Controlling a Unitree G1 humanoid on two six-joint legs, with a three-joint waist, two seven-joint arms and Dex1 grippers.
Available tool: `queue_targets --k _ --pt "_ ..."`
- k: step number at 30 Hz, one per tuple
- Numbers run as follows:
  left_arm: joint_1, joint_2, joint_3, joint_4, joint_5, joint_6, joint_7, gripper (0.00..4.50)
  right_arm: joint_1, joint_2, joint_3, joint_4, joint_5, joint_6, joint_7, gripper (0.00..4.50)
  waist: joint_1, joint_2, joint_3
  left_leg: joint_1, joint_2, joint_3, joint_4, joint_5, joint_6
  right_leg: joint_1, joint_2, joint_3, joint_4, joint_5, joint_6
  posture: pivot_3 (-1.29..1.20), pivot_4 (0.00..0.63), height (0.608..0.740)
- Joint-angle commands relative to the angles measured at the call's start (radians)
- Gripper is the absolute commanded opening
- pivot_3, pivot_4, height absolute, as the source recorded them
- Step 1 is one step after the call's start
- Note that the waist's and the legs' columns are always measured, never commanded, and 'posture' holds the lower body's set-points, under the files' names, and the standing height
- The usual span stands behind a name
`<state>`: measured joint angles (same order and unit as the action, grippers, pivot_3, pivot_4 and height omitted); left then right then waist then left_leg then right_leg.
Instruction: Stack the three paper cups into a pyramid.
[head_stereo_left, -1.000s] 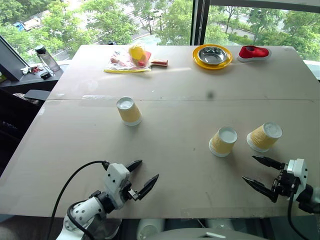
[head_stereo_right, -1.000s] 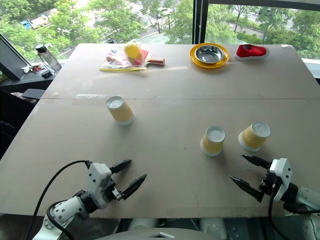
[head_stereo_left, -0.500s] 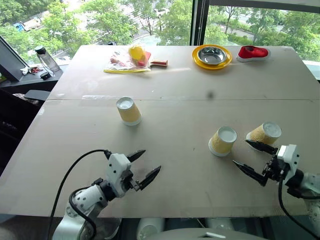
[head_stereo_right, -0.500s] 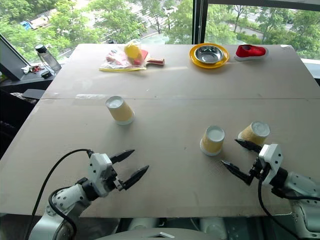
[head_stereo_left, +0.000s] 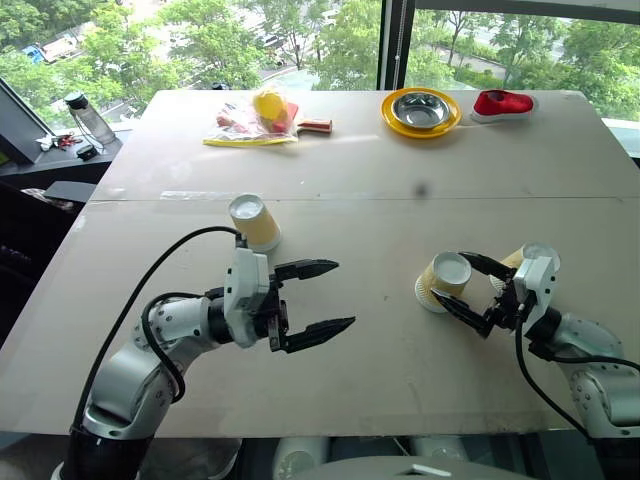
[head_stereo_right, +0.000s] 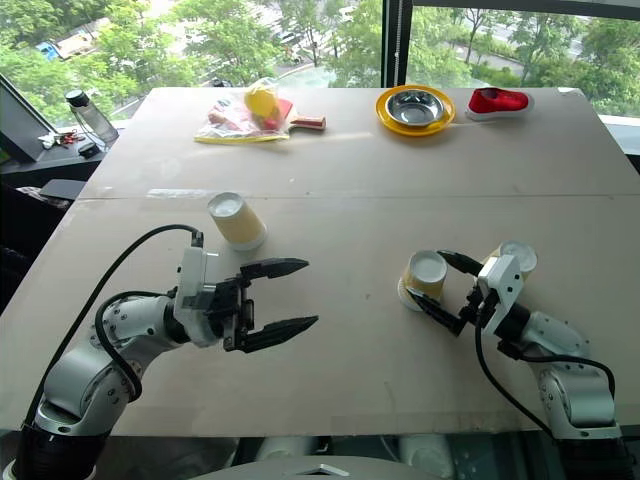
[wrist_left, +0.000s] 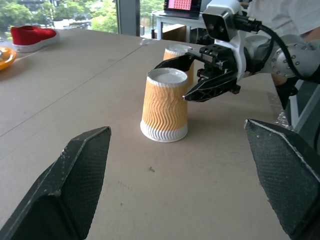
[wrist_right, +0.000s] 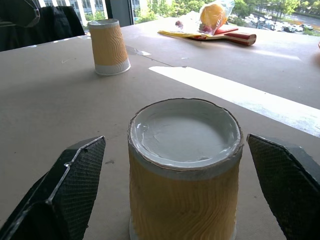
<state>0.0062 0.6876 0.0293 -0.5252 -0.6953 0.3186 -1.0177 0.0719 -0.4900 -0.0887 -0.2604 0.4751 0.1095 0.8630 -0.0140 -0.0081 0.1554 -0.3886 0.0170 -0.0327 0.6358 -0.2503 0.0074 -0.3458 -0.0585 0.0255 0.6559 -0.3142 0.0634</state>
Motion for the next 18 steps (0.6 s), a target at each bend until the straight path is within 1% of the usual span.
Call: queue_targets --k 1,2,3,6,7,12,15,18 --pt "-0.011 0.015 0.007 -0.018 -0.027 0.013 -0.031 4.47 -0.016 0.015 -0.003 -0.006 -0.001 -0.027 -0.007 4.24 0.001 0.000 0.000 0.000 0.000 0.000 0.000 0.000 0.000 0.000 0.000 0.000 0.000 0.000 0.000 0.00 0.150 0.740" --pt "-0.015 0.015 0.008 -0.019 -0.028 0.017 -0.031 4.50 -0.019 0.021 -0.005 -0.002 0.002 -0.026 -0.010 3.70 0.001 0.000 0.000 0.000 0.001 0.000 0.000 0.000 0.000 0.000 0.002 0.000 0.001 0.000 0.000 0.00 0.150 0.740" --pt "-0.018 0.013 0.009 -0.020 -0.028 0.021 -0.030 4.50 -0.022 0.024 -0.006 0.001 0.003 -0.025 -0.012 3.51 0.001 0.000 0.000 0.000 0.001 0.000 0.000 0.000 0.000 0.000 0.002 0.000 0.001 0.000 0.000 0.00 0.150 0.740" --pt "-0.023 0.005 0.012 -0.012 -0.008 0.010 -0.026 4.50 -0.026 0.030 -0.001 0.005 -0.002 -0.026 -0.010 2.27 0.001 0.000 0.000 0.001 0.002 0.000 0.000 0.000 0.000 0.000 0.002 0.000 0.001 0.000 0.000 0.00 0.150 0.740" --pt "-0.024 0.002 0.015 -0.010 -0.006 0.009 -0.021 4.50 -0.031 0.035 0.003 0.004 -0.004 -0.027 -0.013 2.07 0.001 0.000 0.000 0.001 0.002 0.000 0.000 0.000 0.000 0.000 0.002 0.001 0.001 0.000 0.000 0.00 0.150 0.740" --pt "-0.028 -0.019 0.039 0.004 -0.015 0.022 0.023 4.50 -0.094 0.060 0.040 0.022 -0.036 -0.032 -0.032 2.06 -0.001 0.000 0.000 0.002 0.002 0.001 0.000 0.000 0.000 0.000 0.003 0.002 0.002 0.000 0.000 0.00 0.150 0.740" --pt "-0.045 -0.053 0.070 0.029 -0.005 0.047 0.129 4.50 -0.225 0.117 0.099 0.094 -0.106 -0.008 -0.104 2.06 -0.003 0.000 0.001 0.003 0.003 0.001 0.000 0.000 0.000 0.000 0.004 0.002 0.003 0.000 0.000 0.00 0.150 0.740" --pt "-0.043 -0.061 0.082 0.024 0.011 0.070 0.184 4.50 -0.367 0.171 0.160 0.196 -0.183 0.003 -0.149 2.06 -0.006 0.000 0.001 0.005 0.003 0.002 0.000 0.000 0.000 0.000 0.005 0.003 0.005 0.000 0.000 0.00 0.150 0.740"
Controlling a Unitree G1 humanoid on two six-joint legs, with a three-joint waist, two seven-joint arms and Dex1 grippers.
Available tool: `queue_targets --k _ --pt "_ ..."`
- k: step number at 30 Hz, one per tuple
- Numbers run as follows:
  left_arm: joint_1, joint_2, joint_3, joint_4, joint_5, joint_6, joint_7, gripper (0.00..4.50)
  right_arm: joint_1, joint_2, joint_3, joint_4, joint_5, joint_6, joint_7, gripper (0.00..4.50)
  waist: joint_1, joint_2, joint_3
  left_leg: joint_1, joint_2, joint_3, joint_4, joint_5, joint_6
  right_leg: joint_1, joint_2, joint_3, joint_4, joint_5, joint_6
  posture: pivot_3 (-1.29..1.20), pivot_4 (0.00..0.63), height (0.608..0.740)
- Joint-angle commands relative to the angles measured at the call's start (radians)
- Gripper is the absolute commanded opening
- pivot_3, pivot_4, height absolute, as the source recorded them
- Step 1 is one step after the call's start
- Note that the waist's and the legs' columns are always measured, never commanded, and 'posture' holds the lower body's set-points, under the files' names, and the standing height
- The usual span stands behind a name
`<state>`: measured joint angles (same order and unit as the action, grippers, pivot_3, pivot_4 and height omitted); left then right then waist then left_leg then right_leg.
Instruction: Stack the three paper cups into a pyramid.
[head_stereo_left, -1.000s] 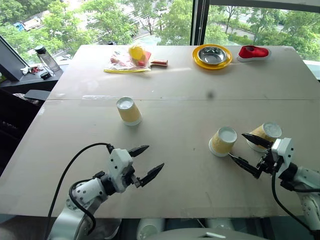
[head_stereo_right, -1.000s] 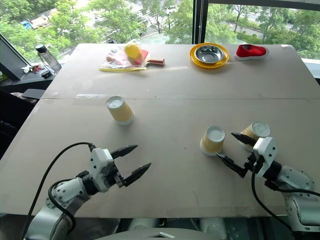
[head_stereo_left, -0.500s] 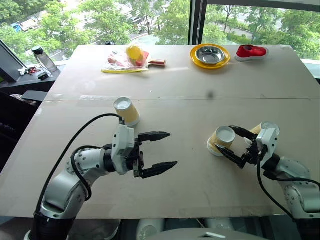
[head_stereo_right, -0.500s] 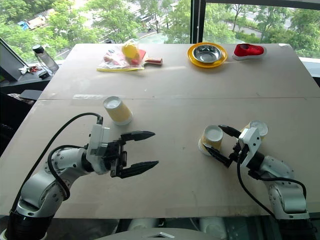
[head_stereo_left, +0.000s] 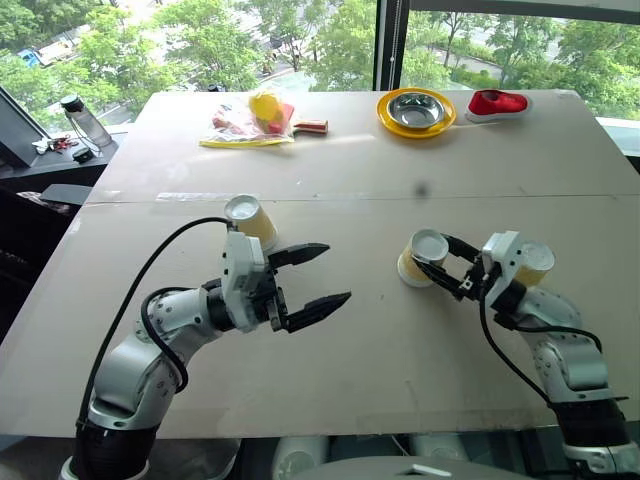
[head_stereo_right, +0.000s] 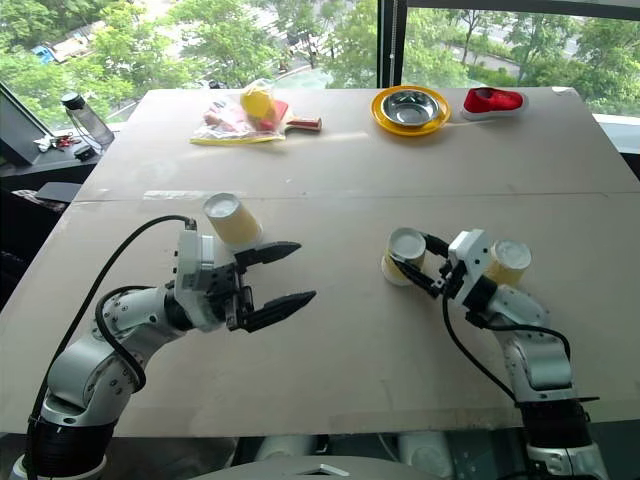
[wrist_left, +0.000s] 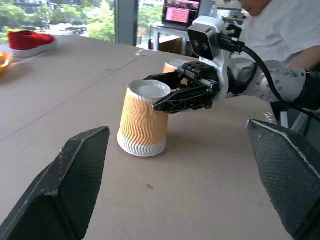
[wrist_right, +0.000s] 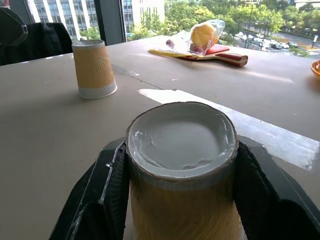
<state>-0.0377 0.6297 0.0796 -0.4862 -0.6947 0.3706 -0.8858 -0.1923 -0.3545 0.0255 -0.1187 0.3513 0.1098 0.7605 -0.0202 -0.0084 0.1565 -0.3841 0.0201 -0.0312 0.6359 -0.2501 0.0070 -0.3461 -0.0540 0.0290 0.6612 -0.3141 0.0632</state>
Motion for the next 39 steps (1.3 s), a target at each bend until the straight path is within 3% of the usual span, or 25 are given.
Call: queue_targets --k 1,6,13,18,19,24,29,35,39 --pt "0.006 -0.003 0.035 -0.020 0.012 0.026 0.068 4.50 -0.149 0.059 0.063 0.090 -0.072 0.005 -0.056 2.06 0.001 0.000 0.000 0.000 0.000 0.000 0.000 0.000 0.000 0.000 0.000 0.000 0.000 0.000 0.000 0.00 0.150 0.740" --pt "0.029 -0.001 0.070 -0.025 0.018 0.045 0.130 4.50 -0.325 0.156 0.135 0.239 -0.105 0.041 -0.053 2.06 0.001 0.000 0.000 -0.004 0.001 0.000 0.000 0.001 -0.001 -0.005 0.000 0.000 0.000 0.000 0.000 0.00 0.150 0.740" --pt "0.066 -0.016 0.119 -0.040 0.014 0.076 0.213 4.50 -0.414 0.222 0.187 0.343 -0.138 0.080 -0.044 2.06 0.003 0.000 0.000 -0.015 0.001 0.000 0.001 0.004 -0.006 -0.015 0.000 0.000 0.002 0.000 0.000 0.00 0.150 0.740" --pt "0.090 -0.017 0.128 -0.049 0.020 0.077 0.222 4.50 -0.426 0.246 0.163 0.334 -0.119 0.056 -0.033 4.33 0.000 0.000 0.000 -0.014 0.001 0.000 0.001 0.004 -0.006 -0.016 0.000 0.000 0.003 0.000 0.000 0.00 0.150 0.740" --pt "0.095 -0.018 0.127 -0.051 0.018 0.077 0.222 4.50 -0.423 0.242 0.159 0.321 -0.129 0.032 -0.040 4.43 0.000 0.000 0.000 -0.014 0.001 0.000 0.001 0.004 -0.006 -0.016 0.000 0.000 0.003 0.000 0.000 0.00 0.150 0.740" --pt "0.046 0.002 0.060 -0.061 0.038 0.086 0.179 4.50 -0.314 0.149 0.080 0.077 -0.047 0.094 -0.019 4.43 0.014 -0.001 0.000 -0.016 0.000 -0.001 0.001 0.003 -0.006 -0.016 -0.001 -0.001 0.002 0.000 0.000 0.00 0.150 0.740" --pt "-0.107 -0.011 -0.027 -0.051 -0.026 0.187 0.164 4.50 -0.184 0.038 -0.024 -0.126 -0.031 0.126 -0.074 4.43 0.012 -0.001 0.000 -0.016 0.000 -0.001 0.001 0.002 -0.003 -0.015 -0.001 -0.001 0.003 0.001 0.000 0.00 0.150 0.740" --pt "-0.301 -0.062 -0.172 0.011 -0.006 0.244 0.111 4.50 0.054 -0.119 -0.278 -0.375 -0.015 0.267 -0.196 4.43 0.008 -0.001 0.000 -0.016 -0.003 -0.001 0.002 0.002 -0.003 -0.015 0.000 0.000 0.002 0.000 0.001 0.00 0.150 0.740" --pt "-0.356 -0.090 -0.213 0.035 -0.007 0.259 0.080 4.50 0.210 -0.156 -0.380 -0.424 0.005 0.316 -0.215 4.43 0.000 0.000 -0.001 -0.015 -0.003 0.000 0.001 0.002 -0.003 -0.015 0.002 0.001 0.002 0.000 0.000 0.00 0.150 0.740"
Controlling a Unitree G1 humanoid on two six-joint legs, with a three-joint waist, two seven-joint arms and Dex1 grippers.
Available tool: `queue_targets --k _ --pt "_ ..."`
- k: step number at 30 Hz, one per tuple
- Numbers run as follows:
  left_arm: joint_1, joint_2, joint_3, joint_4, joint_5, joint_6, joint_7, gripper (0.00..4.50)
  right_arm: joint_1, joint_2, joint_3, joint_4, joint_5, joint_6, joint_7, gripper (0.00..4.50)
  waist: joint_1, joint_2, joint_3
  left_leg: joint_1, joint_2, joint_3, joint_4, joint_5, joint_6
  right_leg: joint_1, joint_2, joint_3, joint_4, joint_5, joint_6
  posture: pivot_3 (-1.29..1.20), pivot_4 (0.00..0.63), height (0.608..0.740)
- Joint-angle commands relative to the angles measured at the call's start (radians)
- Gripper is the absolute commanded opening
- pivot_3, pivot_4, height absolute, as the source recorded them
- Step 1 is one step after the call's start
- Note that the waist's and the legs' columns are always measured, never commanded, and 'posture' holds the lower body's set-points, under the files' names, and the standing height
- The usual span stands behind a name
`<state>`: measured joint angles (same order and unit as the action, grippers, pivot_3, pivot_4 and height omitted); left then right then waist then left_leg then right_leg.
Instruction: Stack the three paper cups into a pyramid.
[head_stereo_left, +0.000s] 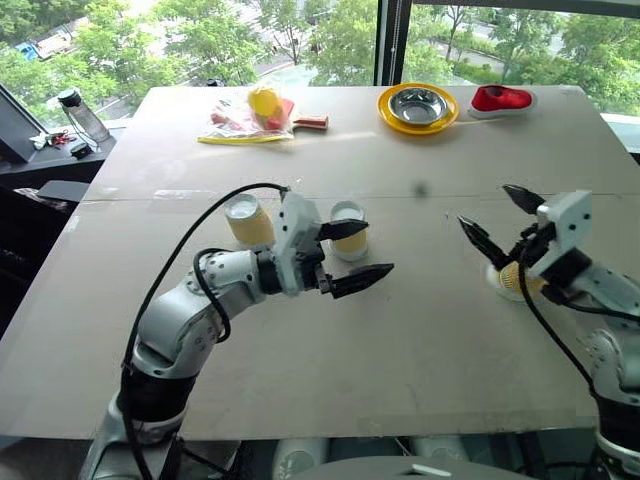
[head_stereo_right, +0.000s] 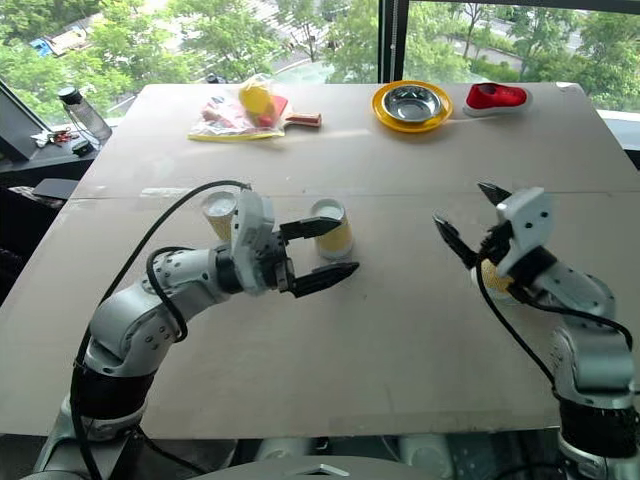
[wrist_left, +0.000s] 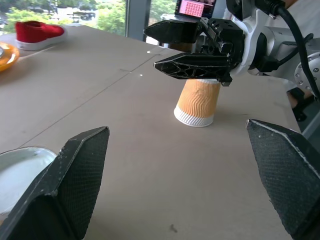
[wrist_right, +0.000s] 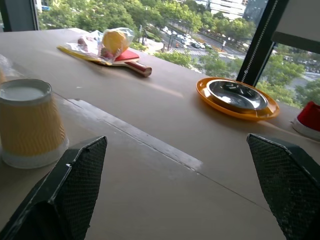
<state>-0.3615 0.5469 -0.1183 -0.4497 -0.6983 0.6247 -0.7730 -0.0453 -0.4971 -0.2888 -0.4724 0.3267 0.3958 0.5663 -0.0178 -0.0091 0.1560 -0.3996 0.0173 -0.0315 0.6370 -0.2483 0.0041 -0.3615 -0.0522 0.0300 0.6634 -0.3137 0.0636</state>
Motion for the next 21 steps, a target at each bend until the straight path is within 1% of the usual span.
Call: queue_targets --k 1,4,8,11,14,18,21 --pt "-0.039 -0.005 -0.020 -0.001 -0.004 0.008 -0.042 4.50 0.093 -0.011 -0.076 -0.070 0.030 0.034 -0.027 4.43 -0.001 0.001 0.000 0.001 0.001 0.001 0.000 0.000 0.000 0.000 0.001 0.001 0.001 0.000 0.000 0.00 0.150 0.740" --pt "-0.046 0.020 -0.020 -0.006 0.008 0.014 -0.068 4.50 0.153 0.007 -0.096 -0.059 0.019 0.029 -0.059 4.43 -0.002 0.001 0.000 0.002 0.001 0.002 0.000 0.000 0.000 0.000 0.001 0.003 0.001 0.000 0.000 0.00 0.150 0.740" --pt "-0.049 0.046 -0.007 -0.005 0.015 0.012 -0.088 4.50 0.189 0.052 -0.116 -0.034 0.021 0.023 -0.112 4.43 0.002 0.001 0.000 0.002 0.001 0.002 0.001 0.000 0.000 0.000 0.002 0.004 0.001 0.000 0.000 0.00 0.150 0.740" --pt "-0.050 0.041 -0.014 -0.007 0.024 0.004 -0.086 4.50 0.196 0.066 -0.115 -0.019 0.017 0.010 -0.128 4.43 0.005 0.001 0.000 0.002 0.000 0.003 0.001 0.000 0.000 0.000 0.001 0.004 0.001 0.000 0.000 0.00 0.150 0.740" --pt "-0.048 0.030 -0.018 -0.008 0.038 -0.012 -0.086 4.50 0.190 0.087 -0.132 -0.008 0.044 0.016 -0.145 4.43 0.005 0.001 0.000 0.001 0.000 0.002 0.001 0.000 0.000 0.000 0.001 0.004 0.001 0.000 0.000 0.00 0.150 0.740" --pt "-0.045 0.017 -0.005 -0.002 0.040 -0.021 -0.083 4.50 0.184 0.078 -0.144 0.003 0.067 -0.006 -0.129 4.43 0.005 0.001 0.000 0.001 0.000 0.002 0.001 0.000 0.000 0.000 0.001 0.004 0.001 0.000 0.000 0.00 0.150 0.740" --pt "-0.043 0.013 0.000 -0.003 0.043 -0.027 -0.085 4.50 0.186 0.087 -0.151 -0.001 0.100 -0.024 -0.113 3.60 0.005 0.001 0.000 0.001 0.000 0.002 0.001 0.000 0.000 0.000 0.001 0.004 0.001 0.000 0.000 0.00 0.150 0.740"
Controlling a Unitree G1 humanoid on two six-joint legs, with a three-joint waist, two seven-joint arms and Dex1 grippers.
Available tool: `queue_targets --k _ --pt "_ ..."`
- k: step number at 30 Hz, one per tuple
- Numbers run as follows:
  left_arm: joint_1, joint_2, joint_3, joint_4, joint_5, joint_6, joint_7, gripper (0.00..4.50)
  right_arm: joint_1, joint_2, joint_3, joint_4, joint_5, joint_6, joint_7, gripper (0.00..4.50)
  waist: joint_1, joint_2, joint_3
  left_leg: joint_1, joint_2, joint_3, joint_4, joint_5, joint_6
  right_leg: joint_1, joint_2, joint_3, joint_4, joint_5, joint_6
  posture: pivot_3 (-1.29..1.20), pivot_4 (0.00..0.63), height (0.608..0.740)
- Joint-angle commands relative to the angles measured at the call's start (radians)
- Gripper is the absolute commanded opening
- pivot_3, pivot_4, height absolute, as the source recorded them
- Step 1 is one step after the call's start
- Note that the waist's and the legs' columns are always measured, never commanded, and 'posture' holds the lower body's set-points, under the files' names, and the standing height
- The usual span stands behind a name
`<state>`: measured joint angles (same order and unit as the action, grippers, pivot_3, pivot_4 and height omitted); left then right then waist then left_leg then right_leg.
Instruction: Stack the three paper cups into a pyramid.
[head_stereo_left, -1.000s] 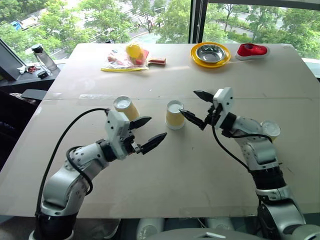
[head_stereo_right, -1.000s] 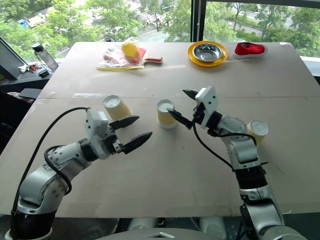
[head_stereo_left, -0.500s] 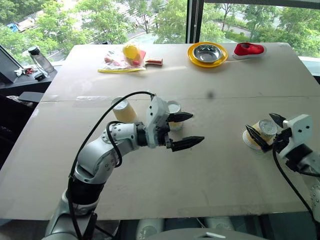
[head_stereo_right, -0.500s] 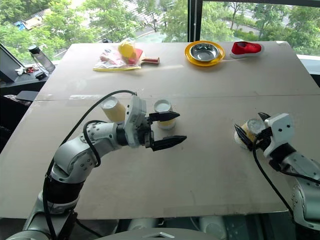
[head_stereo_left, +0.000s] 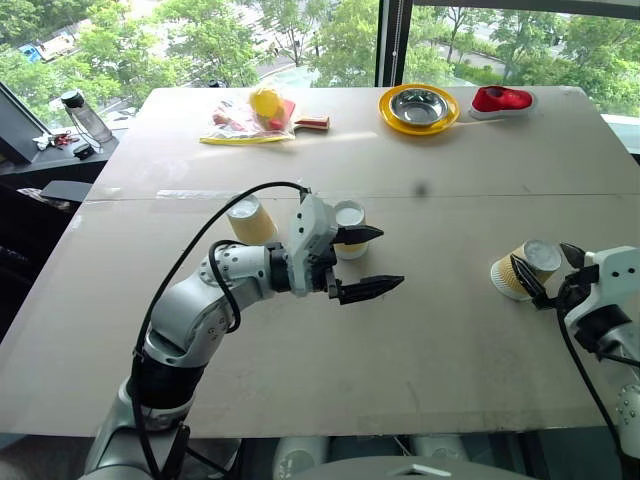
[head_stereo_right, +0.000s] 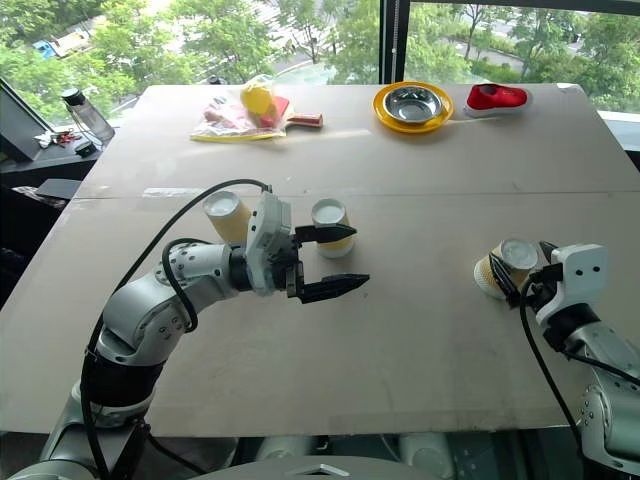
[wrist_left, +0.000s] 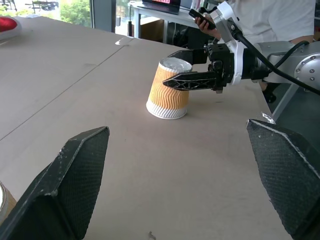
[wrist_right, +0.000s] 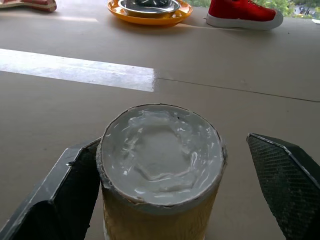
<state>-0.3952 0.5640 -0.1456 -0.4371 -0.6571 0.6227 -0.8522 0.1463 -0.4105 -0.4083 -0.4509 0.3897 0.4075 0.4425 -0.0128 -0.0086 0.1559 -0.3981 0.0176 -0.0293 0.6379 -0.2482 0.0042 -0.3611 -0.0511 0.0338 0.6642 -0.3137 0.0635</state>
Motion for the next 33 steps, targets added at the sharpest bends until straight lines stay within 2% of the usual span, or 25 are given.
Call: queue_targets --k 1,3,4,5,8,12,19,25,33 --pt "-0.010 -0.006 0.029 -0.015 0.001 -0.026 -0.006 4.50 -0.005 0.002 -0.031 -0.023 0.043 -0.040 0.011 3.19 0.000 0.000 0.000 0.000 0.000 0.000 0.000 0.000 0.000 0.000 0.000 0.000 0.000 0.000 0.000 0.00 0.150 0.740" --pt "-0.009 -0.008 0.027 -0.018 0.009 -0.034 -0.007 4.50 -0.002 -0.007 -0.024 -0.024 0.051 -0.054 0.029 2.25 0.000 0.000 0.000 0.000 0.000 0.000 0.000 0.000 0.000 0.000 0.000 0.000 0.000 0.000 0.000 0.00 0.150 0.740" --pt "-0.006 -0.011 0.027 -0.020 0.013 -0.038 -0.003 4.50 -0.004 -0.009 -0.020 -0.026 0.056 -0.058 0.035 1.97 0.000 0.000 0.000 0.000 0.000 0.000 0.000 0.000 0.000 0.000 0.000 0.000 0.000 0.000 0.000 0.00 0.150 0.740" --pt "-0.005 -0.013 0.026 -0.020 0.016 -0.042 -0.001 4.50 -0.005 -0.010 -0.017 -0.025 0.059 -0.062 0.039 1.92 0.000 0.000 0.000 0.000 0.000 0.000 0.000 0.000 0.000 0.000 0.000 0.000 0.000 0.000 0.000 0.00 0.150 0.740" --pt "0.021 -0.003 0.033 -0.037 0.015 -0.039 0.004 4.50 -0.039 -0.015 0.029 -0.032 0.068 -0.062 0.060 1.92 -0.003 0.000 0.000 0.000 0.000 0.000 0.000 0.000 0.000 0.000 0.000 0.000 0.000 0.000 0.000 0.00 0.150 0.740" --pt "0.068 0.018 0.086 -0.051 0.010 -0.051 0.013 4.50 -0.099 -0.021 0.156 -0.006 0.035 -0.092 0.122 1.92 -0.008 0.000 0.000 0.001 0.001 0.000 0.000 0.000 0.000 0.000 0.001 0.001 0.001 0.000 0.000 0.00 0.150 0.740" --pt "0.280 0.021 0.197 -0.173 0.004 -0.087 0.081 4.50 -0.339 -0.006 0.367 0.168 -0.096 -0.158 0.152 1.92 -0.003 0.000 0.000 0.000 0.003 0.000 0.001 0.000 0.000 0.000 0.000 0.001 0.000 0.000 0.000 0.00 0.150 0.740" --pt "0.395 0.035 0.268 -0.182 0.021 -0.122 0.098 4.50 -0.478 0.016 0.463 0.303 -0.132 -0.204 0.212 1.92 0.004 0.000 0.000 0.000 0.004 -0.002 0.001 0.000 0.000 0.000 0.000 -0.003 0.000 0.000 0.000 0.00 0.150 0.740" --pt "0.433 0.036 0.290 -0.171 0.042 -0.157 0.114 4.50 -0.596 0.065 0.547 0.419 -0.191 -0.231 0.228 1.92 -0.002 0.000 0.000 0.000 0.004 -0.002 0.001 0.000 0.000 0.000 -0.001 -0.003 0.000 0.000 0.000 0.00 0.150 0.740"
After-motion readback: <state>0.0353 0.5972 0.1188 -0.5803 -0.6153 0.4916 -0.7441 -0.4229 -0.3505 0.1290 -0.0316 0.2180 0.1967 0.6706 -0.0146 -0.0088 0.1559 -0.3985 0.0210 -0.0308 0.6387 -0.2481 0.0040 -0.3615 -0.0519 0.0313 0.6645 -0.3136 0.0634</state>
